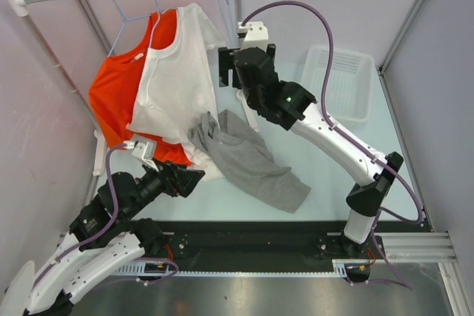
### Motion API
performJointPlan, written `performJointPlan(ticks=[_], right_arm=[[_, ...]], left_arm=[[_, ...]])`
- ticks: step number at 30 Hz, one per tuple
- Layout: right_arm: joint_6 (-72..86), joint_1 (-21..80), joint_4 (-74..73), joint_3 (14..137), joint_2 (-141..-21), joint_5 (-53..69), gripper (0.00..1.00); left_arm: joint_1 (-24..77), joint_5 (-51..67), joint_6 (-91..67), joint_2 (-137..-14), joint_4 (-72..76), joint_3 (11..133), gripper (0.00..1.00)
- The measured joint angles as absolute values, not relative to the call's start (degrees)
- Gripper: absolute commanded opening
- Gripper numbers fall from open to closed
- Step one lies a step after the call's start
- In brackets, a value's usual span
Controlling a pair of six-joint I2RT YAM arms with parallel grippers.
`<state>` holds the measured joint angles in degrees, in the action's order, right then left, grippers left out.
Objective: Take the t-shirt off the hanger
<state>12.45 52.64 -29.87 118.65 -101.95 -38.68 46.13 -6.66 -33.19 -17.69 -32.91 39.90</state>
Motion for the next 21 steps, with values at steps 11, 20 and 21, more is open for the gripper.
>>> performJointPlan(ticks=[11,20,21], right_arm=[[28.4,61.3,-33.5,74.1,-67.1,-40.5,1.0],[46.8,60.9,-39.1,50.2,-46.2,-32.1,1.0],[48.2,61.0,-39.9,49.3,-45.2,-31.2,1.0]], left_arm=[[46.1,-7.3,-31.9,-22.0,-32.3,40.7,0.83],[51.2,-10.9,-31.2,-53.3,-27.7,41.0,0.87],[53.1,-12.6,-31.2,-56.1,-27.0,41.0,0.88]])
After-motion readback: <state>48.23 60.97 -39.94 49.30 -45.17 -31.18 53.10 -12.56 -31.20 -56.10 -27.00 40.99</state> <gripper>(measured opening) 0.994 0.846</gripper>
